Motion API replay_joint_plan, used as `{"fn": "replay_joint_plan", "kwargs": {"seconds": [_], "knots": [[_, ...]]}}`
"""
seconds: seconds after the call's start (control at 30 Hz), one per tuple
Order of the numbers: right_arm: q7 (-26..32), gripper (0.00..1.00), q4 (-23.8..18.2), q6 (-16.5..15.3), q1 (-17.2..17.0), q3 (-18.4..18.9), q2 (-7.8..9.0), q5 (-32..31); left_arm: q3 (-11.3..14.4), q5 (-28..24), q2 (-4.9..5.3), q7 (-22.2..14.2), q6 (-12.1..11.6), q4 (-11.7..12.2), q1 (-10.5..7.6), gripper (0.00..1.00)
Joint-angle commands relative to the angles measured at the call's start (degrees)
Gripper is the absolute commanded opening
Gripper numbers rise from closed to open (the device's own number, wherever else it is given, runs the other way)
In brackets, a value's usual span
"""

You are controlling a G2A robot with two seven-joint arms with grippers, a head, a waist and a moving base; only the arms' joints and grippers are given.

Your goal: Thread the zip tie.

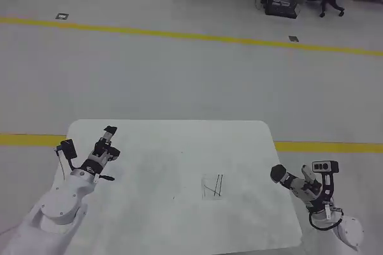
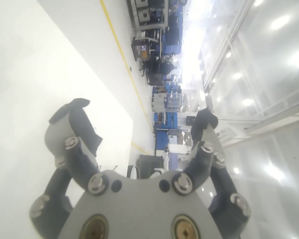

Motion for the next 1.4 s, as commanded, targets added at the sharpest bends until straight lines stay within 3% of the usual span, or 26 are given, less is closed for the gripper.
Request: {"fn": "replay_joint_plan", "kwargs": {"seconds": [0.0,0.33,0.53,0.83,0.9,1.2,1.27,1.37], "knots": [[0.0,1.0,0.0,0.0,0.0,0.0,0.0,0.0,0.52,0.35,-0.03,-0.12,-0.1,-0.09,-0.06,1.0],[-0.46,1.0,0.03,0.05,0.08,0.01,0.0,-0.12,0.8,0.15,-0.07,-0.25,-0.01,-0.02,-0.08,1.0],[-3.93,1.0,1.26,0.0,2.1,-1.57,0.03,-5.94,7.05,-1.1,-1.06,-0.89,1.64,1.13,-2.96,1.0],[-4.43,1.0,7.03,0.0,4.15,-3.95,-0.35,-17.06,18.32,1.35,-3.14,0.29,4.8,6.08,-8.94,1.0],[-4.07,1.0,8.36,0.0,4.35,-4.08,-0.67,-15.77,19.05,5.56,-3.21,1.59,3.38,5.92,-10.39,1.0],[-3.89,1.0,8.46,0.0,4.4,-4.01,-0.71,-15.5,19.05,5.56,-3.21,1.59,3.38,5.92,-10.39,1.0],[-3.89,1.0,8.46,0.0,4.4,-4.01,-0.71,-15.5,21.1,7.53,-3.3,-0.3,4.05,5.89,-10.54,1.0],[-3.89,1.0,8.46,0.0,4.4,-4.01,-0.71,-15.5,25.46,10.66,-4.04,-1.18,6.89,7.31,-12.66,1.0]]}}
